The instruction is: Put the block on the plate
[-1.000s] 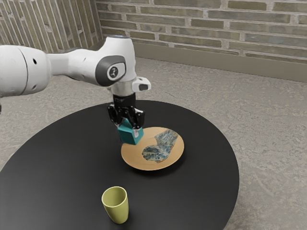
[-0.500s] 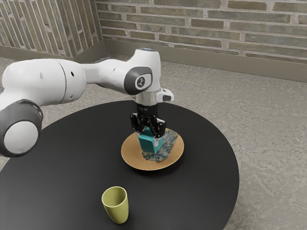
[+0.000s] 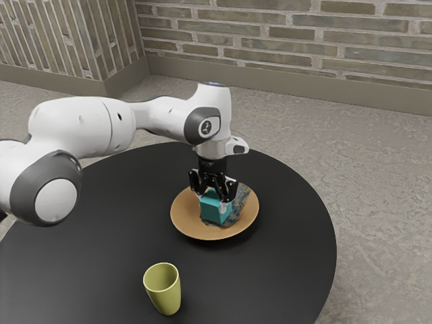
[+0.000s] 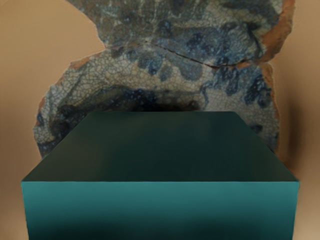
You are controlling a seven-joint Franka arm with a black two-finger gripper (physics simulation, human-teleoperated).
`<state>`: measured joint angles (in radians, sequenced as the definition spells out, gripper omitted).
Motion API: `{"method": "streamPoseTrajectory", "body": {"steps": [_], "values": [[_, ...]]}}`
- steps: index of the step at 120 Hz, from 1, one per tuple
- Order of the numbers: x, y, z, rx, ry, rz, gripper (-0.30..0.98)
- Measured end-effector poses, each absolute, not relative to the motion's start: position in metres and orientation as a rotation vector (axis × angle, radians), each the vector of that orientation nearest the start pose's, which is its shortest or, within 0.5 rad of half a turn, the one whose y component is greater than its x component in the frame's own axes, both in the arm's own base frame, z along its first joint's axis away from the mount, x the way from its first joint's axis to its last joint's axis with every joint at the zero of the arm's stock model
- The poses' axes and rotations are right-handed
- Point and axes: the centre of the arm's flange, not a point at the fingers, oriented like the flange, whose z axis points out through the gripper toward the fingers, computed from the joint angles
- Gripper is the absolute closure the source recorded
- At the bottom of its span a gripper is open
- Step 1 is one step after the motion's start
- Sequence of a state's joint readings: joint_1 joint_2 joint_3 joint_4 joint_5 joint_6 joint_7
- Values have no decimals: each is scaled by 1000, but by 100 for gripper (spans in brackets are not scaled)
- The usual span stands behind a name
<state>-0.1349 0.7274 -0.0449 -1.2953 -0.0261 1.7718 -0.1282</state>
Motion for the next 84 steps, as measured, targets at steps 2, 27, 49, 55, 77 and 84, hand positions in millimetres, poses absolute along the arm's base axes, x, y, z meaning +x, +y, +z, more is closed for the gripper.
{"method": "streamPoseTrajectory", "body": {"steps": [2,27,49,55,77,84], "values": [[701,-123,296,-3133,56,403,27],[700,-124,312,-3140,62,370,10],[680,-119,391,-3148,71,247,4],[669,-115,417,-3148,69,209,3],[635,-73,521,-3139,-4,61,1],[623,-55,551,-3130,-43,29,1]]}}
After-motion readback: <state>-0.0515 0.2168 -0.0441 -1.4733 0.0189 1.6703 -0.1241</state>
